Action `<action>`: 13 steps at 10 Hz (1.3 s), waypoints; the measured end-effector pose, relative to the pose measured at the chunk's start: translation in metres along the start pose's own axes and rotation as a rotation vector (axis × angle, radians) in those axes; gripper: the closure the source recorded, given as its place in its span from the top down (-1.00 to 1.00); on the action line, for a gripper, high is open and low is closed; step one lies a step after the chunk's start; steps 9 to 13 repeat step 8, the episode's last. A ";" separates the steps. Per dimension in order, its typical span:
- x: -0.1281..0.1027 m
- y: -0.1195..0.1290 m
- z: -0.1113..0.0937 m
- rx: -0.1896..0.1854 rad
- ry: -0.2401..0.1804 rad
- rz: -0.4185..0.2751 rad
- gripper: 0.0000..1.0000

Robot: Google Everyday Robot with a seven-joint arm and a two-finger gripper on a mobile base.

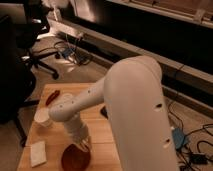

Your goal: Drag the ceramic bowl in a circle

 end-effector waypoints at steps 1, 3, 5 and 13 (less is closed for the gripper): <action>-0.014 0.016 -0.005 -0.025 -0.013 -0.039 -1.00; -0.047 0.034 -0.017 -0.076 -0.062 -0.078 -1.00; -0.072 0.022 -0.024 -0.098 -0.091 -0.052 -1.00; -0.094 -0.017 -0.034 -0.110 -0.126 0.052 -1.00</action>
